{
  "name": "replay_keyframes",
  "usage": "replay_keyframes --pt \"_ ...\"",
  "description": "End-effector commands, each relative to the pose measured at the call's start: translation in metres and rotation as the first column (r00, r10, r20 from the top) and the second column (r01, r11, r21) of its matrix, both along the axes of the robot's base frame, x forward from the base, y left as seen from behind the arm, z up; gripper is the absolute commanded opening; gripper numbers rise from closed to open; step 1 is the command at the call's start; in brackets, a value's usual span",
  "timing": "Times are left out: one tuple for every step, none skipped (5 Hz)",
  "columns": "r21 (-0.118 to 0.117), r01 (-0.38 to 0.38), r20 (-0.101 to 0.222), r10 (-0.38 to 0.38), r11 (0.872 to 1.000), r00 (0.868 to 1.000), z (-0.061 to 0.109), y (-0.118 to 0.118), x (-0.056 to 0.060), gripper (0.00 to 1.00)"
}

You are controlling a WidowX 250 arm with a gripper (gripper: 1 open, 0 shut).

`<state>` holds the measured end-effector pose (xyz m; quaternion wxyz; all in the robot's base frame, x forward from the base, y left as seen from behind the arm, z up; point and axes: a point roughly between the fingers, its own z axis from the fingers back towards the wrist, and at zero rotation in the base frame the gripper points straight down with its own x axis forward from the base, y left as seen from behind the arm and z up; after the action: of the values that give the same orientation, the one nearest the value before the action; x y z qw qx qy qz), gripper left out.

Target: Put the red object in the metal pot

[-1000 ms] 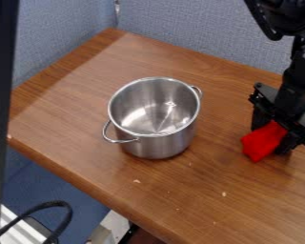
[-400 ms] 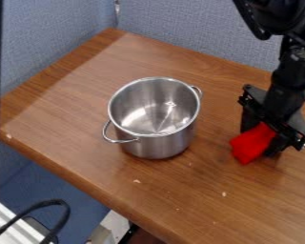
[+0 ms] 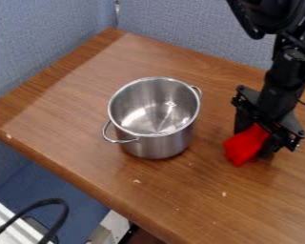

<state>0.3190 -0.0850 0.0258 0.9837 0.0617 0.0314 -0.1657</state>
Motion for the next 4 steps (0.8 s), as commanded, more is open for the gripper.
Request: replay_keyframes --pt "-0.016 -0.015 0.051 0.016 1.000 0.999 0.022 0.006 0.004 0.00" --pt "-0.017 -0.022 0.053 0.022 1.000 0.998 0.027 0.009 0.003 0.00" --pt "-0.015 -0.030 0.055 0.031 0.999 0.998 0.031 0.011 0.002 0.00" --pt "-0.012 -0.036 0.055 0.037 0.999 0.998 0.037 0.014 0.001 0.00"
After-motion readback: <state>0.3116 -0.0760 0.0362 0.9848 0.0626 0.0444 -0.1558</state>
